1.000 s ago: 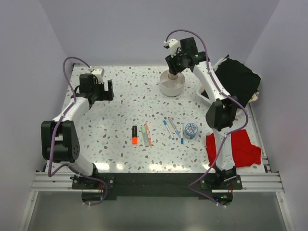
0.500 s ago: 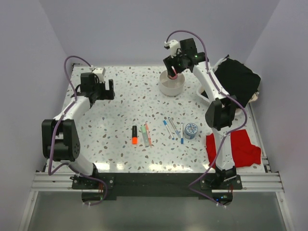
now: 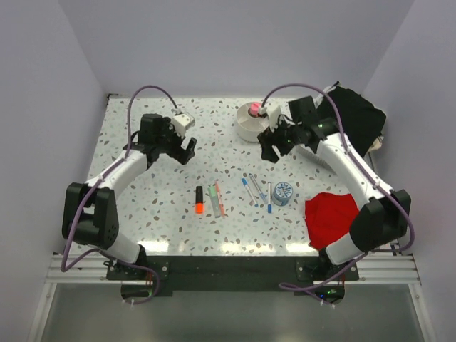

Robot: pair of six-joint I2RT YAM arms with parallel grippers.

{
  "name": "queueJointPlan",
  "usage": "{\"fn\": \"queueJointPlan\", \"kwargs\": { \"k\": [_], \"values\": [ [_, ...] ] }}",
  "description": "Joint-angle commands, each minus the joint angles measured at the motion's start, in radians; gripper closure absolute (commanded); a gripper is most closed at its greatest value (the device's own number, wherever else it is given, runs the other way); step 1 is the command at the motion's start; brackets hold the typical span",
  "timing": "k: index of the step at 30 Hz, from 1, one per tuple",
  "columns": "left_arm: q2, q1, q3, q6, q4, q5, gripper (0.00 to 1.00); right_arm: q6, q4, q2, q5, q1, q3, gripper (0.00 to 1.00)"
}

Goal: Sort the stationery into containers
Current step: Pick up the stationery from the center of the board.

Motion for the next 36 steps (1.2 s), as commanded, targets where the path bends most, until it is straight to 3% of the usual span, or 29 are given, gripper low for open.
{"fn": "queueJointPlan", "kwargs": {
  "k": [1,6,10,14,17,23,29,36],
  "values": [
    [-0.068,-0.025,-0.041,0.33,-0.036,0.244,0.0,-0.088,0.051,-0.08,-0.03,0.04,-0.214,0.29],
    [-0.005,-0.026,0.054,0.3,-0.237,0.232,0.0,-0.105,0.08,-0.1,0.045,0.162,-0.245,0.29],
    [0.052,0.003,0.121,0.082,-0.243,0.004,0.03,0.083,0.117,0.017,0.062,0.185,-0.119,0.33],
    [0.143,0.244,0.105,-0.258,-0.186,-0.009,0.09,0.4,0.189,0.149,0.027,0.205,0.001,0.41],
    [0.142,0.331,0.073,-0.363,-0.133,-0.052,0.09,0.477,0.2,0.241,0.028,0.262,0.064,0.43],
    [-0.019,0.339,-0.084,-0.385,0.053,-0.196,0.06,0.626,0.162,0.383,0.053,0.336,0.144,0.43],
    [-0.077,0.341,-0.11,-0.375,0.05,-0.196,0.05,0.709,0.122,0.449,0.145,0.375,0.163,0.5],
    [-0.137,0.341,-0.13,-0.346,0.0,-0.214,0.04,0.729,0.133,0.499,0.14,0.403,0.187,0.59]
  ]
}}
